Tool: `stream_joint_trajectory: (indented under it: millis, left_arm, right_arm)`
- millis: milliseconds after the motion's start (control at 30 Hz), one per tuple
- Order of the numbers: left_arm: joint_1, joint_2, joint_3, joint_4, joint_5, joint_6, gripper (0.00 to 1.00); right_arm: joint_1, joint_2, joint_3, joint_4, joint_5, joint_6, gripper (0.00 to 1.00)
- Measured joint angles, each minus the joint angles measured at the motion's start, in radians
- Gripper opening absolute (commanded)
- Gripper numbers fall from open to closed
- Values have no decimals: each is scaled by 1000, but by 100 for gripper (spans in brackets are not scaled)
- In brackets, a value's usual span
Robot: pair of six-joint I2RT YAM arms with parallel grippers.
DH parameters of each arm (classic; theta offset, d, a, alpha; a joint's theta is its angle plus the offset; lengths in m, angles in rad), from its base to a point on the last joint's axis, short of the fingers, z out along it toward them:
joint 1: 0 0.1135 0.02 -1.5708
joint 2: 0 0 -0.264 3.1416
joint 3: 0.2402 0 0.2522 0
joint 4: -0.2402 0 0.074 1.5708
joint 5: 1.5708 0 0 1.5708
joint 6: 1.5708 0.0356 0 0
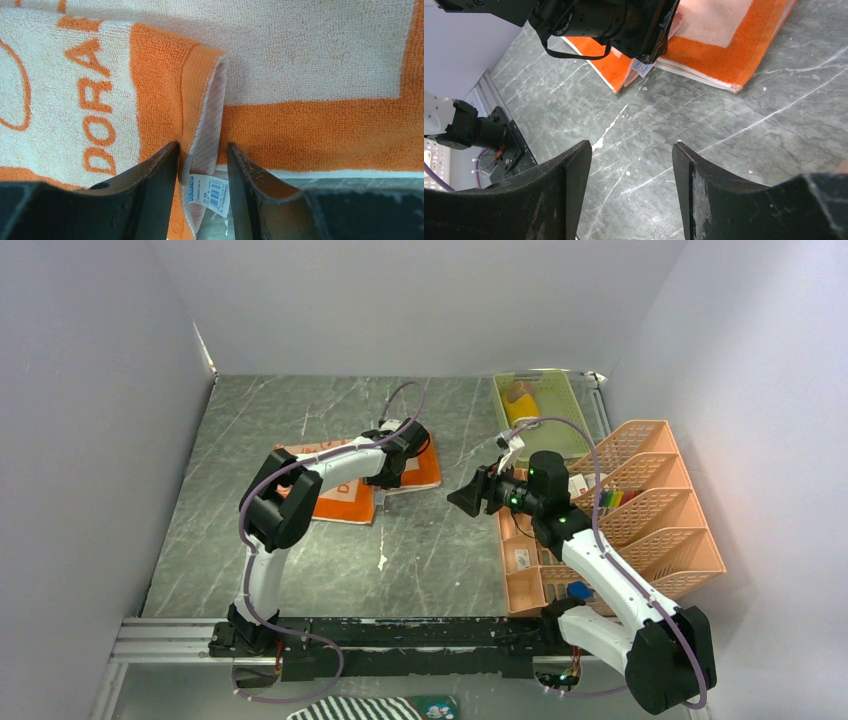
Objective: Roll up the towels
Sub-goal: Fold the towel at the center of the board.
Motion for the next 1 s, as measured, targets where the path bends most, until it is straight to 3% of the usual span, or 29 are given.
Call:
stream_joint_trajectory:
  millis: [300, 400, 433, 467, 500, 1000]
  left_arm:
    - [1, 0, 1, -14, 2, 4, 49]
    - [9, -9, 1, -24, 3, 11, 34]
    - [12, -17, -2, -27, 3, 14, 27]
    - [18, -28, -8, -28, 8, 18, 12]
    - [25, -45, -18, -29, 12, 23, 7]
    - [87, -122, -24, -103, -6, 76, 7]
  right_arm:
    - [0, 0, 0, 1, 0, 0, 61]
    - [0, 0, -6, 11, 0, 0, 61]
    - [0, 0, -10, 14, 0, 1, 61]
    - [0, 0, -14, 14, 0, 1, 61]
    - [0, 0, -18, 14, 0, 1, 61]
    - [1, 0, -24, 15, 0, 8, 61]
